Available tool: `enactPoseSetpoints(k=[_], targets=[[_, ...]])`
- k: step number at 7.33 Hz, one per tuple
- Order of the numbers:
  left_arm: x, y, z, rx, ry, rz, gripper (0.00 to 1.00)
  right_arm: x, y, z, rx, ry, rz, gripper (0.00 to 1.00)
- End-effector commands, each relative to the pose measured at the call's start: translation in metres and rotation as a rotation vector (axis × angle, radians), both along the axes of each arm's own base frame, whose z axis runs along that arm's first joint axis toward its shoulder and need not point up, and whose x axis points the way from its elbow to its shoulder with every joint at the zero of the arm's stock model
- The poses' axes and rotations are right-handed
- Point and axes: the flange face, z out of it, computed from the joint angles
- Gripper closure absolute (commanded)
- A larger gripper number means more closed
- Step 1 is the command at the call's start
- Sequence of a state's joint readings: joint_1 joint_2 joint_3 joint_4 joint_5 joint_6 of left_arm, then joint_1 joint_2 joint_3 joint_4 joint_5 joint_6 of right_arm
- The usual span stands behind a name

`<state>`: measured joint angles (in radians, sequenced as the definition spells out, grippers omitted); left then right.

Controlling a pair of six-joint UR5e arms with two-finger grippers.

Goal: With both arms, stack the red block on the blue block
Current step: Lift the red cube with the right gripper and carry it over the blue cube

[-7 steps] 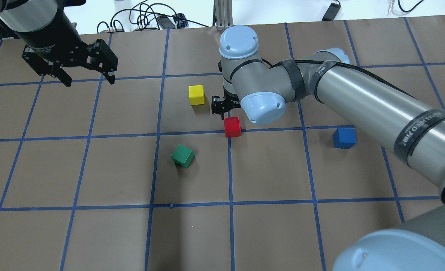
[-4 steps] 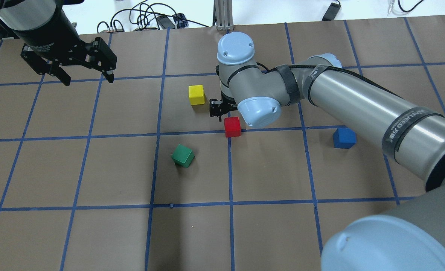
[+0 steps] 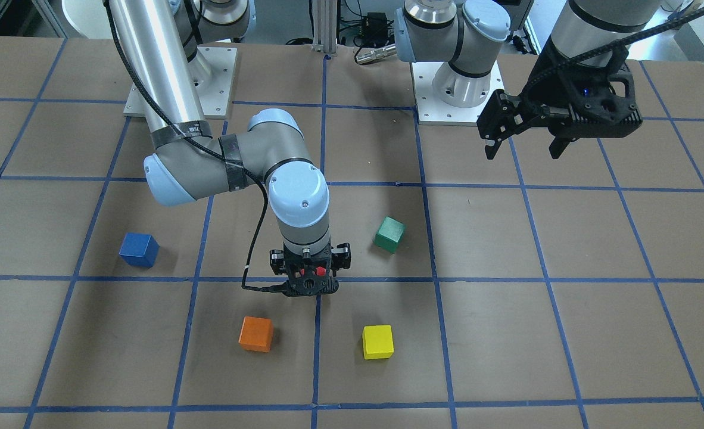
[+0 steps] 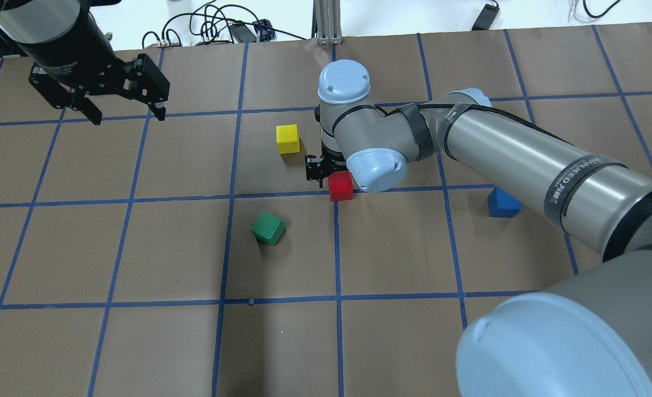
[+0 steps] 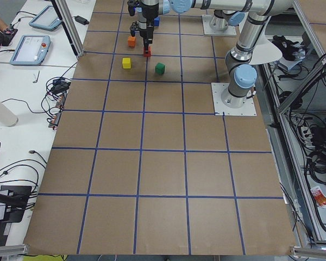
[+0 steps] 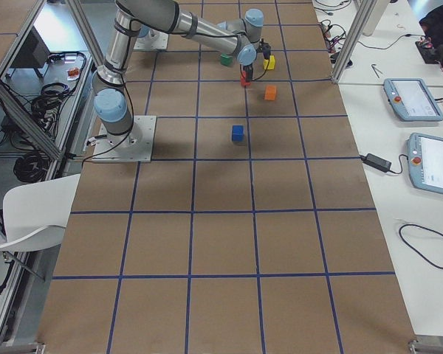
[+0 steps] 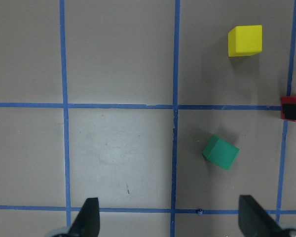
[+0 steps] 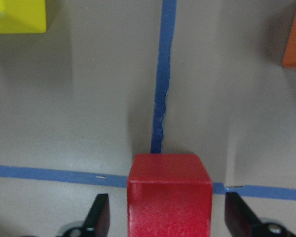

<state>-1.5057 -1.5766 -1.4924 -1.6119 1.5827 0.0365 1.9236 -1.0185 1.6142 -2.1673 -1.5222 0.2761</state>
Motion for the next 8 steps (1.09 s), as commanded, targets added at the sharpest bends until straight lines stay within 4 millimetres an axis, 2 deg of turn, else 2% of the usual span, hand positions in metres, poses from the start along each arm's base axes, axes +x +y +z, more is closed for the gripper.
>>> enactPoseSetpoints(k=[1, 2, 3, 4, 5, 6, 8], targets=[[0.000, 0.000, 0.000, -0.001, 0.001, -0.001, 0.00, 0.000, 0.001, -0.001, 0.007, 0.000, 0.000, 0.76], [0.000, 0.000, 0.000, -0.001, 0.003, 0.000, 0.00, 0.000, 0.000, 0.004, 0.005, 0.001, 0.000, 1.00], [0.000, 0.000, 0.001, -0.002, 0.001, -0.001, 0.00, -0.002, 0.001, 0.016, -0.011, 0.000, -0.002, 1.00], [0.000, 0.000, 0.001, -0.002, 0.001, -0.001, 0.00, -0.008, 0.003, 0.037, -0.007, 0.002, -0.008, 1.00], [0.000, 0.000, 0.001, -0.002, 0.000, -0.001, 0.00, -0.025, 0.008, 0.071, 0.003, 0.018, -0.020, 1.00], [0.000, 0.000, 0.001, -0.002, 0.001, -0.001, 0.00, -0.056, 0.009, 0.098, 0.029, 0.028, -0.062, 1.00], [0.000, 0.001, 0.000, -0.001, 0.001, -0.001, 0.00, -0.145, -0.001, 0.137, 0.050, 0.038, -0.145, 1.00]])
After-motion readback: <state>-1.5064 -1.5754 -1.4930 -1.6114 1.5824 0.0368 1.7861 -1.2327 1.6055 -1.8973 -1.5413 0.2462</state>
